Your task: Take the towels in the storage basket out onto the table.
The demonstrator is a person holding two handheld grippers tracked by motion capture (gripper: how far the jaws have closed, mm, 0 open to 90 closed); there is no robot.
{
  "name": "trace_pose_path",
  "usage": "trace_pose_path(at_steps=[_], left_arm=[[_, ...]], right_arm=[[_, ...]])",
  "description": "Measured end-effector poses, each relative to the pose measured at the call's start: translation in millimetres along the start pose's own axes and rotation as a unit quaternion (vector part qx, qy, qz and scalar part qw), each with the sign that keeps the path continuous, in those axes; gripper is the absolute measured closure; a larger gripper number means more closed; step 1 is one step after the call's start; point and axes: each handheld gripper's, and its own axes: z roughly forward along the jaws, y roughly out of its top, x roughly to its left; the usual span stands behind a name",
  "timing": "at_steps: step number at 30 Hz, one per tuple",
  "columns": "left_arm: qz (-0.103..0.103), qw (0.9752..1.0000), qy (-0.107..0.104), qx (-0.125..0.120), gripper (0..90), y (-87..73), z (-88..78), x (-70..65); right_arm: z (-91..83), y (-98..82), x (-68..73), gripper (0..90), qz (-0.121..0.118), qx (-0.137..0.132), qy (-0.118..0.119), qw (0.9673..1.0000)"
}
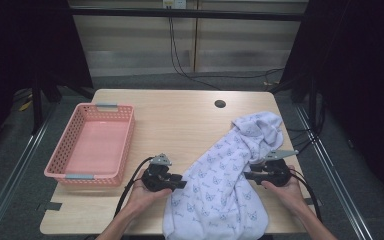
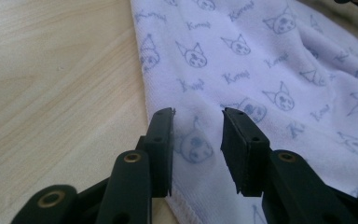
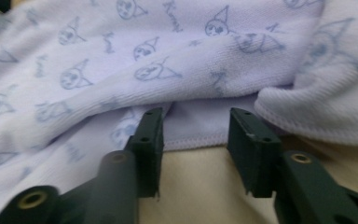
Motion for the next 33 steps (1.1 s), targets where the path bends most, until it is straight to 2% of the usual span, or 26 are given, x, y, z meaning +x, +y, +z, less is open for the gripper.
trace_pose_path(at_steps=[3, 4, 5, 6, 8, 10, 11, 12, 15, 16, 17, 19, 21, 23, 26, 28, 29, 30, 33], left_arm=[[0.012, 0.9999, 0.003, 0.009, 64.8, -3.9, 2.6, -4.9], [0.024, 0.9994, 0.011, 0.020, 68.4, -4.3, 3.1, -7.3], [0.042, 0.9985, 0.027, 0.023, 74.0, -4.9, 2.8, -10.3], [0.044, 0.9982, 0.030, 0.025, 77.2, -5.2, 2.4, -11.8], [0.040, 0.9980, 0.037, 0.033, 84.8, -8.2, -2.4, -11.7], [0.025, 0.9987, 0.027, 0.035, 85.9, -14.4, -10.7, -9.5], [0.016, 0.9989, 0.026, 0.035, 86.4, -17.5, -14.8, -9.5], [0.023, 0.9986, 0.027, 0.040, 86.8, -20.5, -19.4, -9.8], [0.006, 0.9990, 0.013, 0.043, 86.9, -31.2, -31.3, -10.4], [0.006, 0.9988, 0.018, 0.045, 86.9, -34.1, -34.7, -12.1], [0.006, 0.9987, 0.013, 0.049, 86.9, -37.6, -38.4, -14.3], [0.006, 0.9982, -0.009, 0.059, 86.9, -43.1, -42.7, -19.5], [0.011, 0.9967, -0.032, 0.073, 86.9, -49.4, -48.0, -27.8], [0.019, 0.9958, -0.051, 0.074, 84.8, -55.0, -52.5, -34.4], [-0.001, 0.9987, -0.044, 0.024, 76.5, -49.9, -59.0, -30.7], [-0.002, 0.9996, -0.027, 0.002, 75.5, -39.3, -58.5, -23.9], [-0.010, 0.9998, -0.018, -0.009, 73.2, -33.4, -55.8, -20.3], [-0.012, 0.9996, -0.016, -0.018, 72.4, -27.1, -51.6, -16.7], [-0.005, 0.9999, -0.007, -0.013, 66.6, -8.2, -31.2, -8.6]], right_arm=[[9.2, 3.2, 1.5, 48.9, -0.009, -0.001, -0.003, 1.0000], [11.2, 1.8, 3.5, 49.2, -0.014, 0.001, -0.006, 0.9999], [10.7, 1.2, 6.9, 54.0, -0.024, 0.004, -0.015, 0.9996], [9.3, 1.5, 9.2, 65.1, -0.034, 0.010, -0.022, 0.9992], [4.0, -0.4, 11.6, 82.7, -0.025, 0.020, -0.020, 0.9993], [-4.9, -5.2, 12.3, 86.0, -0.018, 0.031, -0.018, 0.9992], [-11.1, -9.0, 11.0, 86.2, -0.009, 0.027, -0.019, 0.9994], [-18.8, -13.1, 8.8, 86.4, 0.002, 0.023, -0.016, 0.9996], [-47.1, -27.3, 2.1, 86.5, 0.026, 0.007, -0.023, 0.9994], [-56.2, -33.3, -0.3, 86.5, 0.033, 0.002, -0.030, 0.9990], [-64.4, -39.3, -2.8, 86.6, 0.044, -0.003, -0.036, 0.9984], [-78.1, -49.9, -5.6, 86.5, 0.060, -0.010, -0.031, 0.9977], [-86.8, -56.0, -0.6, 86.3, 0.062, -0.011, -0.026, 0.9977], [-89.4, -60.4, 7.2, 85.3, 0.059, -0.006, -0.013, 0.9982], [-87.6, -59.0, 16.0, 72.9, 0.041, -0.009, -0.004, 0.9991], [-85.4, -52.3, 18.8, 67.6, 0.030, -0.020, -0.001, 0.9993], [-83.3, -48.3, 20.0, 63.0, 0.028, -0.026, -0.006, 0.9993], [-80.4, -44.3, 20.8, 62.2, 0.027, -0.030, -0.006, 0.9992], [-70.2, -33.9, 21.3, 55.6, 0.019, -0.031, -0.007, 0.9993]])
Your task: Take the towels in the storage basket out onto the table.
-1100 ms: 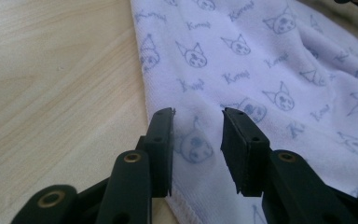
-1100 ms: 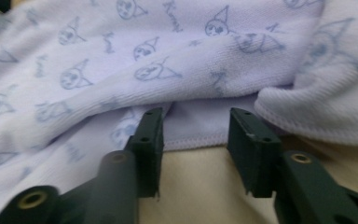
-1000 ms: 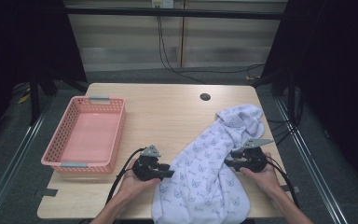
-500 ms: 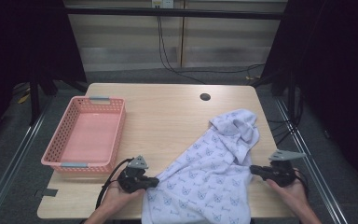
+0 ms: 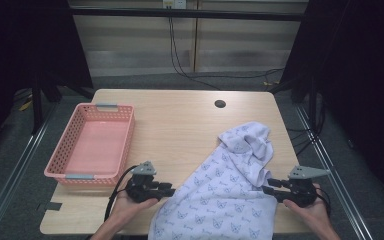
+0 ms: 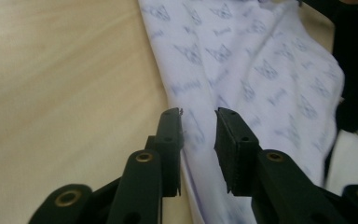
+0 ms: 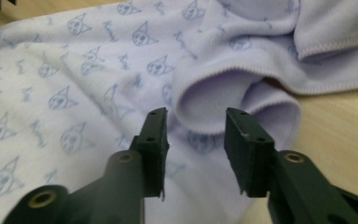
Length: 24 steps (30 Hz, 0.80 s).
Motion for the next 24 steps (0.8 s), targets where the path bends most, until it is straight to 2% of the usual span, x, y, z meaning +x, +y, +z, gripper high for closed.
trace_pose_path(at_steps=[2, 3, 4, 5, 6, 7, 8, 9, 11, 12, 15, 16, 17, 18, 19, 20, 21, 23, 24], left_arm=[[0.001, 1.0000, -0.002, 0.004, 62.3, 10.7, 15.7, 3.8], [0.015, 0.9997, 0.005, 0.021, 59.3, 17.3, 25.9, 5.1], [0.030, 0.9988, 0.021, 0.033, 54.7, 21.1, 31.9, 4.6], [0.040, 0.9982, 0.032, 0.032, 50.7, 24.4, 39.7, 4.4], [0.030, 0.9988, 0.019, 0.032, 48.8, 27.9, 46.7, 6.2], [0.029, 0.9988, 0.015, 0.037, 48.3, 31.3, 53.6, 6.8], [0.037, 0.9980, 0.036, 0.036, 48.0, 34.3, 59.6, 4.8], [0.041, 0.9980, 0.038, 0.031, 50.2, 36.2, 65.0, 4.8], [0.051, 0.9971, 0.041, 0.039, 68.5, 38.8, 70.7, 4.7], [0.049, 0.9977, 0.032, 0.034, 75.3, 38.4, 72.6, 4.9], [0.055, 0.9973, 0.038, 0.030, 86.4, 37.4, 65.8, 5.0], [0.048, 0.9976, 0.046, 0.020, 87.2, 36.5, 62.3, 5.9], [0.040, 0.9982, 0.042, 0.014, 87.5, 35.4, 57.6, 7.9], [0.033, 0.9988, 0.033, 0.012, 87.5, 34.7, 52.9, 10.2], [0.027, 0.9991, 0.033, 0.008, 87.7, 33.1, 48.4, 11.1], [0.027, 0.9990, 0.035, 0.007, 87.7, 31.4, 43.7, 11.8], [0.022, 0.9993, 0.030, 0.005, 87.7, 29.3, 39.1, 12.1], [0.017, 0.9993, 0.033, 0.002, 87.7, 23.9, 29.6, 10.5], [0.018, 0.9994, 0.031, 0.002, 87.7, 21.1, 23.8, 9.4]], right_arm=[[6.6, 6.6, -1.7, 52.0, -0.002, -0.001, -0.005, 1.0000], [9.6, 9.9, -3.0, 49.4, -0.004, -0.004, -0.006, 1.0000], [13.0, 14.1, -4.3, 47.3, -0.003, -0.005, -0.008, 0.9999], [14.7, 16.5, -5.3, 46.1, -0.002, -0.007, -0.010, 0.9999], [17.2, 19.7, -6.7, 44.5, -0.003, -0.008, -0.013, 0.9999], [18.9, 22.8, -7.9, 44.0, -0.006, -0.007, -0.013, 0.9999], [20.7, 25.5, -9.4, 43.0, -0.005, -0.007, -0.010, 0.9999], [22.8, 27.6, -11.0, 42.9, -0.001, -0.009, -0.009, 0.9999], [29.0, 29.3, -13.9, 42.8, -0.003, -0.001, -0.002, 1.0000], [32.7, 30.0, -13.9, 42.3, -0.005, 0.005, -0.005, 1.0000], [44.2, 31.5, -14.4, 42.8, -0.016, 0.021, 0.006, 0.9996], [47.7, 31.9, -14.2, 43.3, -0.016, 0.025, 0.009, 0.9995], [51.2, 32.3, -14.0, 45.1, -0.019, 0.030, 0.013, 0.9993], [54.0, 32.7, -13.4, 49.0, -0.018, 0.034, 0.015, 0.9991], [56.8, 33.0, -13.1, 53.2, -0.022, 0.034, 0.019, 0.9990], [58.6, 33.5, -11.8, 61.8, -0.027, 0.039, 0.019, 0.9987], [59.9, 34.1, -10.1, 74.2, -0.032, 0.041, 0.015, 0.9986], [60.2, 35.1, -8.4, 83.4, -0.029, 0.040, 0.020, 0.9986], [58.8, 35.6, -8.1, 85.1, -0.027, 0.038, 0.021, 0.9987]])
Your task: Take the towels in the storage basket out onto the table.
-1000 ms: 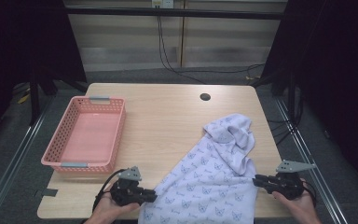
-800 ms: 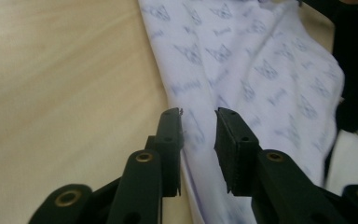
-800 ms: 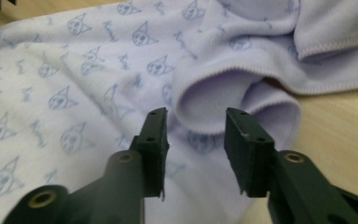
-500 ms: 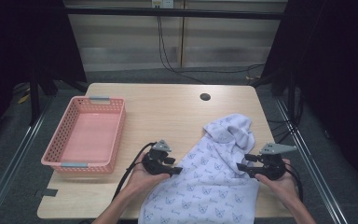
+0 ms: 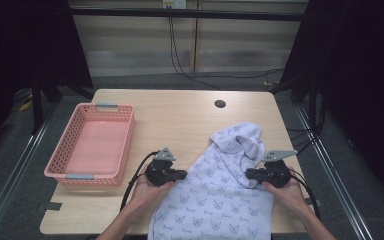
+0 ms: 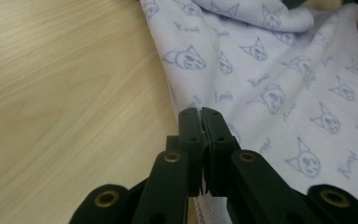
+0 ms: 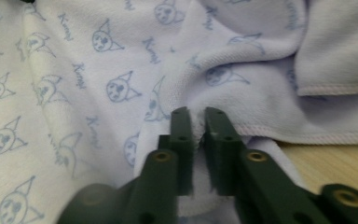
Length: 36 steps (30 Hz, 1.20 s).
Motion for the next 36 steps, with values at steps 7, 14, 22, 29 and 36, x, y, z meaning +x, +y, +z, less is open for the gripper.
trace_pose_path(at_steps=[7, 14, 22, 29, 36], left_arm=[[-0.016, 0.9991, 0.010, -0.038, 87.8, -26.7, -53.7, -14.2], [-0.007, 0.9982, -0.056, -0.021, 86.8, -69.0, -91.0, -53.4], [-0.001, 0.9978, -0.054, -0.037, 64.5, -37.0, -68.3, -35.9], [0.040, 0.9980, -0.043, 0.021, 75.5, 3.0, 8.3, -26.4], [0.064, 0.9957, -0.027, 0.060, 87.9, -5.3, 23.5, -30.3]], right_arm=[[-34.0, 7.1, 0.2, 87.1, 0.008, -0.049, -0.011, 0.9987], [-56.6, -16.0, 27.7, 87.0, -0.008, -0.037, 0.004, 0.9993], [-48.2, -38.0, 46.6, 73.8, -0.020, 0.000, 0.028, 0.9994], [-44.3, -14.1, 34.1, 68.1, -0.022, -0.033, -0.001, 0.9992], [-30.9, -5.1, 20.7, 72.4, -0.021, -0.028, -0.007, 0.9994]])
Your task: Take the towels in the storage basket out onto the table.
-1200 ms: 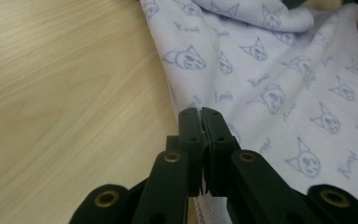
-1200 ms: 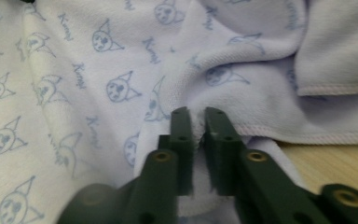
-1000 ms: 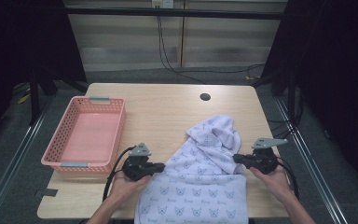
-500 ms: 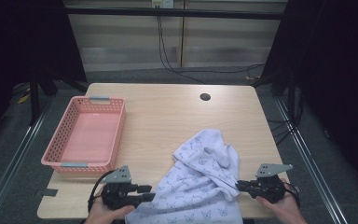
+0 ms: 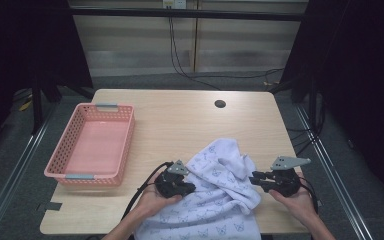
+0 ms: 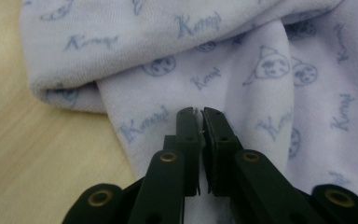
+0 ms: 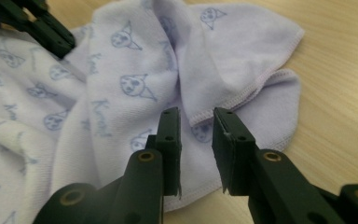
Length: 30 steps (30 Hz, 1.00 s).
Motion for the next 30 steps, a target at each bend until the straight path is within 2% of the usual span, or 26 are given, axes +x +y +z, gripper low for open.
trace_pose_path(at_steps=[1, 3, 4, 6, 8, 9, 11, 12, 13, 14, 15, 16, 18, 20, 22, 23, 25, 27, 28, 30], left_arm=[[0.001, 1.0000, 0.000, 0.002, 88.0, -5.0, -4.6, -1.0], [-0.024, 0.9996, -0.007, -0.009, 88.5, -16.9, -12.5, -3.7], [-0.024, 0.9997, -0.007, -0.005, 89.0, -21.8, -17.5, -6.5], [-0.030, 0.9995, -0.004, 0.005, 89.3, -31.7, -28.3, -15.2], [-0.050, 0.9988, -0.003, 0.001, 89.4, -43.1, -36.1, -24.1], [-0.045, 0.9989, -0.010, 0.009, 89.4, -46.7, -40.2, -29.3], [-0.043, 0.9989, -0.018, 0.007, 88.7, -54.1, -45.7, -37.8], [-0.044, 0.9987, -0.026, 0.003, 87.3, -55.4, -46.6, -38.1], [-0.045, 0.9986, -0.026, -0.006, 85.6, -54.8, -47.8, -37.2], [-0.047, 0.9985, -0.022, -0.014, 81.5, -51.3, -49.5, -33.9], [-0.048, 0.9982, -0.028, -0.022, 80.1, -46.6, -50.4, -28.7], [-0.050, 0.9976, -0.027, -0.038, 78.4, -41.2, -50.1, -23.9], [-0.049, 0.9971, -0.017, -0.056, 78.2, -28.2, -48.5, -11.0], [-0.056, 0.9950, 0.004, -0.082, 78.6, -12.1, -44.9, 2.7], [-0.049, 0.9952, 0.044, -0.072, 78.7, 2.3, -39.1, 14.3], [-0.049, 0.9947, 0.048, -0.076, 78.7, 7.3, -34.6, 20.8], [-0.078, 0.9925, 0.029, -0.089, 77.6, 12.8, -23.5, 34.8], [-0.072, 0.9929, 0.052, -0.079, 75.4, 14.6, -11.4, 39.7], [-0.067, 0.9942, 0.050, -0.067, 74.3, 14.1, -6.4, 39.8], [-0.049, 0.9960, 0.064, -0.039, 74.3, 11.1, -1.6, 37.0]], right_arm=[[1.2, -0.4, -1.2, 72.4, 0.001, 0.002, -0.001, 1.0000], [3.7, -0.5, -3.8, 72.4, 0.007, 0.001, -0.001, 1.0000], [5.0, -0.1, -4.6, 72.4, 0.005, 0.001, -0.002, 1.0000], [8.4, 1.8, -5.5, 72.3, 0.007, 0.004, -0.003, 1.0000], [13.1, 5.3, -6.9, 71.5, 0.005, 0.007, -0.008, 0.9999], [16.5, 7.3, -8.1, 71.5, 0.005, 0.006, -0.008, 0.9999], [25.5, 12.5, -11.2, 69.6, 0.001, 0.008, -0.006, 1.0000], [32.1, 16.5, -13.1, 69.2, -0.001, 0.011, -0.007, 0.9999], [36.7, 19.1, -14.3, 67.1, -0.002, 0.012, -0.005, 0.9999], [43.3, 22.7, -15.7, 64.1, -0.005, 0.017, -0.007, 0.9998], [50.5, 26.5, -18.2, 62.4, -0.008, 0.016, -0.005, 0.9998], [57.7, 30.3, -20.3, 61.4, -0.004, 0.014, -0.005, 0.9999], [71.7, 37.9, -22.3, 59.4, -0.007, 0.021, -0.002, 0.9997], [86.5, 44.4, -22.1, 57.0, -0.011, 0.031, -0.021, 0.9992], [94.6, 46.7, -24.2, 56.5, -0.003, 0.036, -0.020, 0.9991], [98.3, 47.3, -24.5, 55.8, -0.006, 0.038, -0.020, 0.9991], [103.1, 47.4, -25.4, 56.4, 0.002, 0.036, -0.013, 0.9993], [109.0, 47.9, -23.8, 63.6, -0.006, 0.045, -0.014, 0.9989], [110.3, 47.9, -22.5, 70.4, -0.003, 0.045, -0.011, 0.9989], [107.0, 49.9, -20.4, 84.0, -0.002, 0.046, -0.011, 0.9989]])
